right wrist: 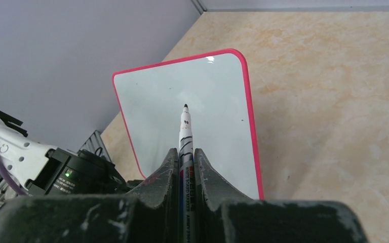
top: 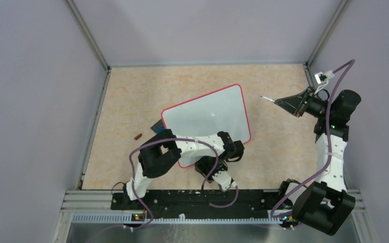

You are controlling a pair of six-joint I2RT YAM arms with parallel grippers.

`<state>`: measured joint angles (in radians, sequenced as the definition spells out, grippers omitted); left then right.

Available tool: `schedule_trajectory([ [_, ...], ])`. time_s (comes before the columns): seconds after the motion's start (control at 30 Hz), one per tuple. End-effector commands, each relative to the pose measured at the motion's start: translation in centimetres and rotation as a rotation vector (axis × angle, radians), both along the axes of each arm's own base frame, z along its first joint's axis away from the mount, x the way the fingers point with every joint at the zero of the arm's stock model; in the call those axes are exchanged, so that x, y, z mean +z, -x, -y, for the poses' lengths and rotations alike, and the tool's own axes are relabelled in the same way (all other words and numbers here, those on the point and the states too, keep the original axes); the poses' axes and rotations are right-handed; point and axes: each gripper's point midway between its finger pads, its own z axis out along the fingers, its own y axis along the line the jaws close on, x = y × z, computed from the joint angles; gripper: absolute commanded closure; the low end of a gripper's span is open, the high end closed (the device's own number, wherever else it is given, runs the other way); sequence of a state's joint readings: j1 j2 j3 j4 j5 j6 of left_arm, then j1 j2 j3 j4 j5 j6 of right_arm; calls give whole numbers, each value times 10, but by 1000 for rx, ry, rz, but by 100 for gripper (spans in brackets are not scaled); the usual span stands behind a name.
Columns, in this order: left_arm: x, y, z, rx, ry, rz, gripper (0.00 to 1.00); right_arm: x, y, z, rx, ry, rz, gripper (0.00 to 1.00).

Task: Write a sentence on the whiteboard
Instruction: Move the whiteboard stand to the center of the board, then hold the whiteboard on the whiteboard stand.

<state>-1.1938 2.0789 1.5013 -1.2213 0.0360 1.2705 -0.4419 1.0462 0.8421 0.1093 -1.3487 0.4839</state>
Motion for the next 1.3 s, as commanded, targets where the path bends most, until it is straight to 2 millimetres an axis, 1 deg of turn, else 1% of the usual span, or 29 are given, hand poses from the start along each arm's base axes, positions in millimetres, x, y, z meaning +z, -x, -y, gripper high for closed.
schedule_trajectory([
  [0.0,17,11,-5,14,-1,-21,29,9,2,2,-6,29,62,100],
  [0.07,25,10,4,17,35,-4,18,9,1,3,-9,28,61,100],
  [0.1,29,10,10,22,59,4,3,10,1,2,-9,29,62,100],
  [0.13,35,10,15,27,82,11,1,9,1,3,-12,29,62,100],
  [0.23,56,10,35,67,168,31,1,12,0,3,-16,29,66,100],
  [0.4,98,10,64,157,347,45,1,21,-1,4,-18,33,82,100],
  [0.53,140,5,83,302,514,48,1,34,-1,3,-10,45,105,100],
  [0.6,170,-6,88,408,625,11,1,41,0,3,2,55,115,100],
  [0.7,217,-36,88,604,809,-47,1,49,-1,3,4,71,121,100],
  [0.73,229,-47,84,672,857,-63,1,51,-2,4,7,82,130,100],
  [0.83,266,-89,64,900,1022,-69,1,54,-3,1,23,84,117,100],
  [0.9,291,-118,42,1061,1142,-63,1,57,-5,-2,25,93,116,100],
  [0.93,302,-131,26,1150,1198,-53,1,59,-7,-4,27,103,119,100],
  [1.0,323,-153,-6,1315,1313,-43,1,57,-10,-9,31,127,93,100],
  [1.03,338,-165,-30,1397,1402,-4,1,54,-14,-12,27,150,82,100],
  [1.07,346,-167,-38,1423,1455,-18,1,54,-15,-17,39,172,85,100],
  [1.1,351,-173,-55,1466,1486,-14,1,53,-18,-20,42,191,87,100],
  [1.2,354,-181,-83,1570,1499,-1,1,52,-22,-34,68,216,81,100],
  [1.27,354,-183,-101,1632,1509,-34,1,49,-24,-43,88,262,88,100],
])
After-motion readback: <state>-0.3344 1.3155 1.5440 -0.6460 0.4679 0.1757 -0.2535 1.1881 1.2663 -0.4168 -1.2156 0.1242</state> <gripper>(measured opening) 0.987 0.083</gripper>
